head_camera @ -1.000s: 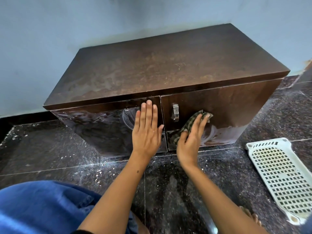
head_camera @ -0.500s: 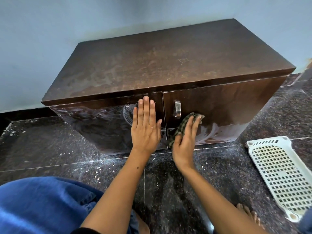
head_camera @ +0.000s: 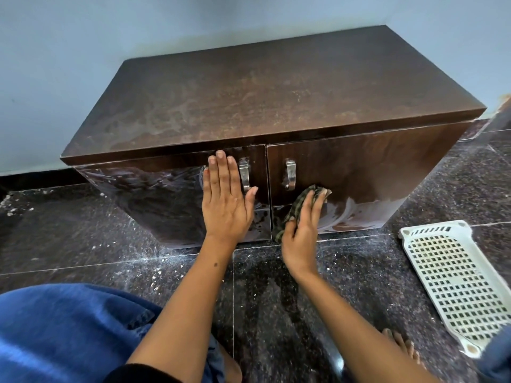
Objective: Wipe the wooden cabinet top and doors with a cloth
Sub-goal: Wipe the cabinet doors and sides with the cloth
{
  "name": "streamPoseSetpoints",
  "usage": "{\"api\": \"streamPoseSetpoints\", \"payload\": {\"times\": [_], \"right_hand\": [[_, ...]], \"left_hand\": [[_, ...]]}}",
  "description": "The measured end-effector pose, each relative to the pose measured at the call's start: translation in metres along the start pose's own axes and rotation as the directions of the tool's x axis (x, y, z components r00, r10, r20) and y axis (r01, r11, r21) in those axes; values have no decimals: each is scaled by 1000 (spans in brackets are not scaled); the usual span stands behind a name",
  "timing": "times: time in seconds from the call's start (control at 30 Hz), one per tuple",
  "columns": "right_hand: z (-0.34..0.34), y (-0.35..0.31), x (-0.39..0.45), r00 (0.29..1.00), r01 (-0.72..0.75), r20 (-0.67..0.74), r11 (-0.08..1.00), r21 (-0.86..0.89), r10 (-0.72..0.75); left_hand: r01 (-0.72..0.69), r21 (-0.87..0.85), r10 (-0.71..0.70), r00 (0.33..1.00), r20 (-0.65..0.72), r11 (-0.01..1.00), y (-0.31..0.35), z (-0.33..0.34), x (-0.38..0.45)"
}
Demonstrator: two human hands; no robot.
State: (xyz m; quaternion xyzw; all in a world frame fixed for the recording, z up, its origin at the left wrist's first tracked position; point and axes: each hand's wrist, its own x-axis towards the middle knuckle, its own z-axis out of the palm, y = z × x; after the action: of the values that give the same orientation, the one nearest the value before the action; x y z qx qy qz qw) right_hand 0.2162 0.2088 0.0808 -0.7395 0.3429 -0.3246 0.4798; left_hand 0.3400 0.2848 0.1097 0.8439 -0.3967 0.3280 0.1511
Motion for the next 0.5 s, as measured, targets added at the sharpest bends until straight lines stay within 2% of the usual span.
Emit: {"api": "streamPoseSetpoints", "payload": {"times": [0.07, 0.23, 0.37, 0.43, 0.5], "right_hand": [[-4, 5, -2, 999, -12, 36, 1000, -23, 13], [3, -6, 8, 980, -182, -68, 981, 59, 186], [27, -16, -4, 987, -162, 33, 976, 145, 159], [27, -10, -5, 952, -305, 81, 930, 204, 294], [16, -5, 7, 880, -464, 43, 837, 291, 473]], "left_hand": [[4, -5, -4, 1000, 7, 1000, -1, -1, 0], [-7, -14, 7, 1000, 3, 1000, -1, -4, -1], [-14, 6, 14, 1000, 21, 1000, -1, -6, 1], [-14, 15, 14, 1000, 14, 1000, -2, -7, 0], [-14, 15, 13, 1000, 13, 1000, 0, -8, 0]]}}
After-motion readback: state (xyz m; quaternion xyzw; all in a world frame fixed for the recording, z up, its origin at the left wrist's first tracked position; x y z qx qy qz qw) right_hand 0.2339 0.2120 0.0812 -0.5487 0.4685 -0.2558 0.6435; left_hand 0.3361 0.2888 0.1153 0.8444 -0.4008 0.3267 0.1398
